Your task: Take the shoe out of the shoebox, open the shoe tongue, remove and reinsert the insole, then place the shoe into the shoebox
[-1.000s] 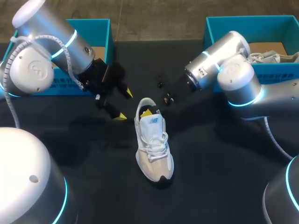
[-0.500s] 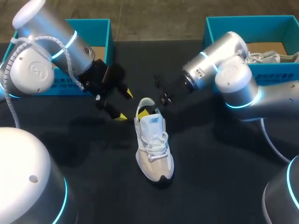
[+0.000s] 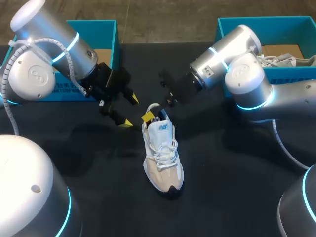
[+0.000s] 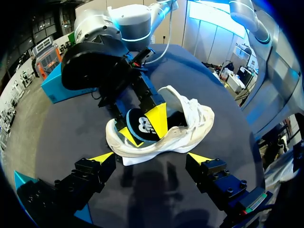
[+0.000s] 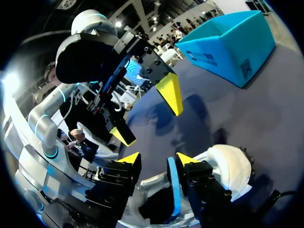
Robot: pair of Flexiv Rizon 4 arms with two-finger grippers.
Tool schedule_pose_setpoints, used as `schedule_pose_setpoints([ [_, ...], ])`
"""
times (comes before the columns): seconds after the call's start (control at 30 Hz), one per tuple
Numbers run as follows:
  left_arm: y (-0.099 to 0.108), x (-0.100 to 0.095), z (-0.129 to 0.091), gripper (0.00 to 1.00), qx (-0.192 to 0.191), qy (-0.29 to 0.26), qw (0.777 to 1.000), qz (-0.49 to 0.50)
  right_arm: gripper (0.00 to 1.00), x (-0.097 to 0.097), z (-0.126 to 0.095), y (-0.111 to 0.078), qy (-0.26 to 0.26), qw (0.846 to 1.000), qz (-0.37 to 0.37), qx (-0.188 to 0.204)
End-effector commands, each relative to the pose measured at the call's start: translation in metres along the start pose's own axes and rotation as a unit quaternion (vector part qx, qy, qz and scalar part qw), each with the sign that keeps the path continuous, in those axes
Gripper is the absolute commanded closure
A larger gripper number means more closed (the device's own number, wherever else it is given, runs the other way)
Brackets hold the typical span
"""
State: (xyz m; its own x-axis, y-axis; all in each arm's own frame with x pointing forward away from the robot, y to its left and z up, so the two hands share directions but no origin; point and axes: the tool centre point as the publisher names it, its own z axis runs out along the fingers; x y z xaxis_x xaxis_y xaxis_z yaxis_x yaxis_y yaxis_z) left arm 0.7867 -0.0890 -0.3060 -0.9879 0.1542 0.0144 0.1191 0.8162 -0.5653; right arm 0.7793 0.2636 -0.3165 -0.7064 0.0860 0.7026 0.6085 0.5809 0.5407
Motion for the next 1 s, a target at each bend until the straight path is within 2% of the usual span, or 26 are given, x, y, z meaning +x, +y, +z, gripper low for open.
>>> schedule_pose_setpoints([
  [0.03, 0.001, 0.001, -0.002, 0.0, -0.001, 0.0, 1.0, 0.0, 0.5, 0.005, -0.003, 0.007, -0.01, 1.0, -0.005, 0.002],
  [0.3, 0.003, 0.002, -0.004, 0.0, -0.005, -0.002, 1.0, -0.001, 0.42, 0.006, -0.015, 0.024, -0.027, 0.999, -0.031, -0.004],
  [0.47, 0.002, 0.003, -0.008, 0.0, -0.006, -0.007, 1.0, -0.002, 0.47, 0.006, -0.027, 0.032, -0.045, 0.998, -0.043, -0.016],
  [0.6, 0.003, 0.004, -0.017, 0.0, -0.009, -0.015, 1.0, -0.004, 0.55, 0.006, -0.035, 0.035, -0.058, 0.997, -0.046, -0.028],
  [0.7, 0.005, 0.004, -0.024, 0.0, -0.013, -0.021, 1.0, -0.004, 0.65, 0.007, -0.04, 0.035, -0.068, 0.996, -0.046, -0.038],
  [0.8, 0.008, 0.003, -0.03, 0.0, -0.017, -0.024, 1.0, -0.006, 0.97, 0.007, -0.045, 0.034, -0.079, 0.995, -0.045, -0.047],
  [0.83, 0.009, 0.003, -0.032, 0.0, -0.019, -0.023, 1.0, -0.005, 1.0, 0.008, -0.046, 0.034, -0.084, 0.994, -0.044, -0.05],
  [1.0, 0.011, 0.003, -0.046, 0.0, -0.028, -0.025, 0.999, -0.001, 1.0, 0.01, -0.054, 0.029, -0.114, 0.991, -0.021, -0.065],
])
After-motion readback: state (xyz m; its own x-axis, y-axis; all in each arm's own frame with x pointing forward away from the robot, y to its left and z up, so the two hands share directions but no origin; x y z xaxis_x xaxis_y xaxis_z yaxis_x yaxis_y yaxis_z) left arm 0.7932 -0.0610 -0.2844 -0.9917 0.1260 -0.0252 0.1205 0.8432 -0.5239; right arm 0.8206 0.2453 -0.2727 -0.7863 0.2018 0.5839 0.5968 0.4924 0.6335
